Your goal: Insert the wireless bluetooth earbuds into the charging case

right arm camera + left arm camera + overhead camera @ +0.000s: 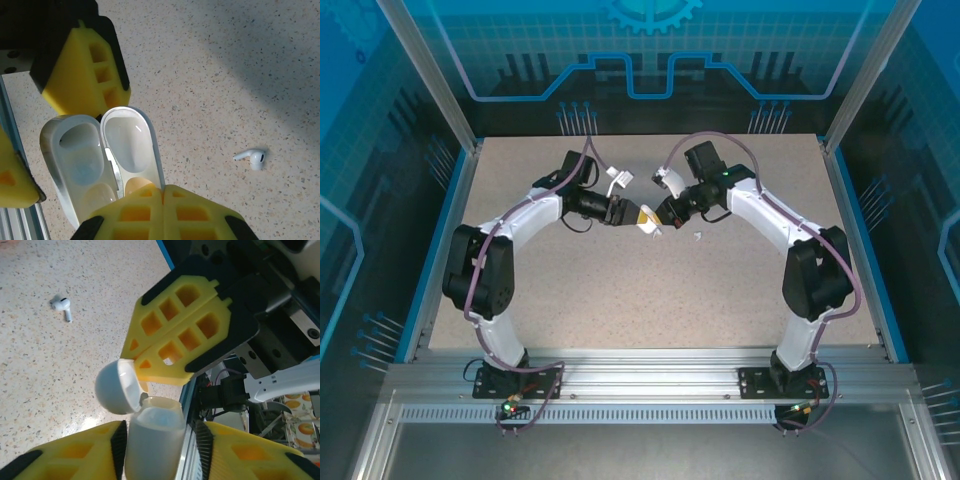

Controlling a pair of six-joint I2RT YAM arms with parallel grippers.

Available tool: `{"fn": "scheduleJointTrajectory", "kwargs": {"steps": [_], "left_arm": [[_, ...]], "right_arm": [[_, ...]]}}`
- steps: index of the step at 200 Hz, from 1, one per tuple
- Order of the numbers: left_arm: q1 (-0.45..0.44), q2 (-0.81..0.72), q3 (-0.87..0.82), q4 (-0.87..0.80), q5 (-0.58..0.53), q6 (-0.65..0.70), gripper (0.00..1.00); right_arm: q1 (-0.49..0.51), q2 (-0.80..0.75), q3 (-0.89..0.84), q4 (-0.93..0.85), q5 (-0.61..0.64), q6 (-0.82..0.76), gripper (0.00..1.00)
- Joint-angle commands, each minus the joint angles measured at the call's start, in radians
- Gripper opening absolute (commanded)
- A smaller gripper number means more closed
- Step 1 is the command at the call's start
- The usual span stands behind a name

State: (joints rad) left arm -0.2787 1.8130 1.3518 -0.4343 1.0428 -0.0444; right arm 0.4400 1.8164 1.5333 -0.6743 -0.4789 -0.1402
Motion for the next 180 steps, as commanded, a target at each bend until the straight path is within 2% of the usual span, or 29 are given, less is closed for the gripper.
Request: {"fn": "scheduleJointTrajectory", "kwargs": {"steps": [1,84,114,180], "left_arm": [[-0.009,0.013,0.029,-0.039,0.049,0.036,0.41],[-0.013,0.024,0.035,-0.105,0.058,0.081,0.4],[-0.015,0.032,0.038,-0.104,0.054,0.081,0.31],[-0.018,0.043,0.044,-0.09,0.042,0.071,0.3]], "right_arm": [[0.014,0.016,0.032,-0.025,-0.024,-0.018,0.0],[0.022,0.024,0.033,-0.015,-0.029,-0.012,0.0],[0.024,0.029,0.039,-0.018,-0.03,-0.012,0.0],[0.032,0.026,0.04,-0.018,-0.027,-0.013,0.0]]}}
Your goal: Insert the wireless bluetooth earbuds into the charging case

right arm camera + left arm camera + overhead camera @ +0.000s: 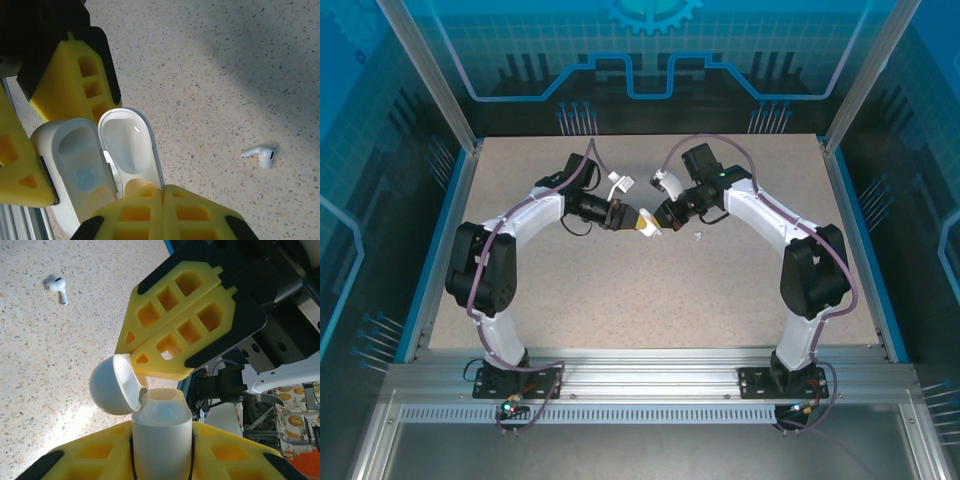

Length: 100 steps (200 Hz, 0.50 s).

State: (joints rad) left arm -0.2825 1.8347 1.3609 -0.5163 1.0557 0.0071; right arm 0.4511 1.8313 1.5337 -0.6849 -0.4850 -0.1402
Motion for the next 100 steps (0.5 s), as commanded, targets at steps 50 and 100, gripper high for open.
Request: {"fn": "scheduleJointTrajectory", "kwargs": {"steps": [50,100], "left_arm": [[-0.02,0.029,0.04,0.0,0.023,0.014,0.37],[-0.02,0.023,0.032,-0.003,0.018,0.022,0.41]], "right_arm": [[0.026,0.009,0.051,-0.013,-0.02,-0.012,0.0],[0.026,0.01,0.052,-0.017,-0.006,-0.015,0.0]]}}
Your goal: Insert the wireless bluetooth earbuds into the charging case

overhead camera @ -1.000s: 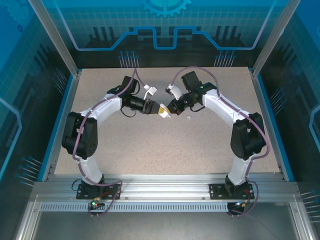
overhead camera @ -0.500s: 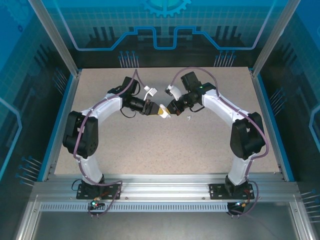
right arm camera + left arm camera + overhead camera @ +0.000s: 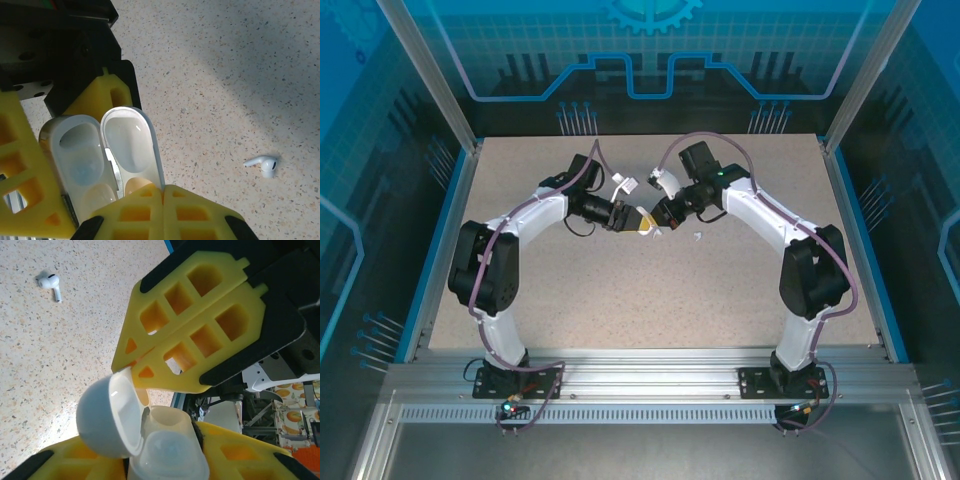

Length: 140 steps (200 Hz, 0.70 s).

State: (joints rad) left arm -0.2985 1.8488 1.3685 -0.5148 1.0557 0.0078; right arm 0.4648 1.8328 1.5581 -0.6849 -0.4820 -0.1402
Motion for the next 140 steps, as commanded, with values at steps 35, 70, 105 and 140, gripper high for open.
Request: {"fn": "scheduleJointTrajectory", "kwargs": {"steps": [35,70,105,140], "left_arm": [[0.011,-0.018,0.003,0.027,0.016,0.009,0.49],[0.019,-0.024,-0.002,0.03,0.024,0.007,0.45],[0.027,-0.032,-0.019,0.037,0.029,0.007,0.4],[0.033,-0.039,-0.026,0.033,0.038,0.011,0.41]], "right_arm": [[0.012,0.012,0.024,-0.022,0.005,-0.022,0.0],[0.012,0.009,0.024,-0.019,0.01,-0.021,0.0],[0.011,0.007,0.024,-0.019,0.011,-0.021,0.0],[0.009,0.01,0.027,-0.021,0.017,-0.021,0.0]]}}
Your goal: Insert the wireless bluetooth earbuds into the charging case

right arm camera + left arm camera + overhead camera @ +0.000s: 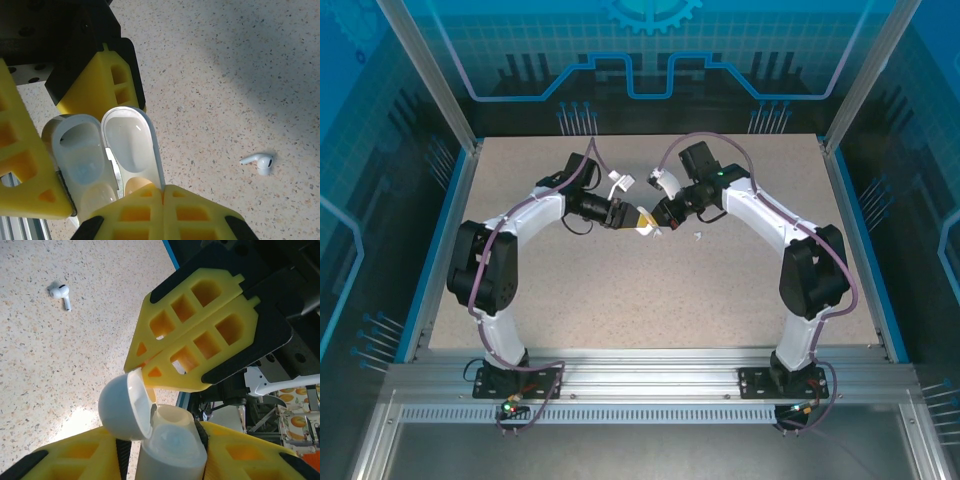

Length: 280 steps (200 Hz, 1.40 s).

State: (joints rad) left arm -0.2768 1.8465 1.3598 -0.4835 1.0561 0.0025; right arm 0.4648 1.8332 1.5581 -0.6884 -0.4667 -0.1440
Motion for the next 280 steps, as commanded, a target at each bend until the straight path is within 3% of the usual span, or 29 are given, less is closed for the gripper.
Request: {"fn": "scheduleJointTrajectory", "kwargs": {"steps": [1,42,83,116,139,145,157,169,187,203,246,280], "left_arm": [[0.011,-0.037,-0.016,0.002,0.038,0.016,0.41],[0.014,-0.044,-0.032,0.011,0.041,0.013,0.42],[0.014,-0.048,-0.045,0.029,0.044,0.005,0.33],[0.018,-0.05,-0.047,0.035,0.042,0.001,0.2],[0.018,-0.053,-0.05,0.04,0.038,0.001,0.01],[0.018,-0.056,-0.053,0.043,0.034,0.001,0.0],[0.019,-0.067,-0.068,0.059,0.012,-0.004,0.0],[0.021,-0.09,-0.098,0.094,-0.018,-0.02,0.0],[0.027,-0.149,-0.173,0.204,-0.103,-0.074,0.0],[0.027,-0.232,-0.285,0.389,-0.221,-0.153,0.0],[0.022,-0.464,-0.623,0.917,-0.651,-0.302,0.0],[-0.055,-0.569,-0.762,1.154,-0.917,-0.2,0.0]], "right_arm": [[0.009,0.009,0.026,-0.018,0.002,-0.016,0.0],[0.009,0.011,0.028,-0.014,0.003,-0.012,0.0],[0.008,0.012,0.03,-0.016,0.004,-0.014,0.0],[0.008,0.01,0.029,-0.014,0.004,-0.011,0.0],[0.008,0.005,0.033,-0.008,0.017,0.008,0.0],[0.007,0.001,0.035,-0.005,0.03,0.023,0.0],[-0.003,-0.021,0.041,0.006,0.028,0.066,0.13],[-0.024,-0.059,0.047,0.018,-0.001,0.118,0.32],[-0.063,-0.132,0.042,0.042,-0.031,0.205,0.51],[-0.088,-0.169,0.051,0.025,0.008,0.285,0.59],[-0.091,-0.166,-0.007,-0.034,0.265,0.516,0.6],[-0.076,-0.07,-0.031,-0.047,0.346,0.673,0.6]]}}
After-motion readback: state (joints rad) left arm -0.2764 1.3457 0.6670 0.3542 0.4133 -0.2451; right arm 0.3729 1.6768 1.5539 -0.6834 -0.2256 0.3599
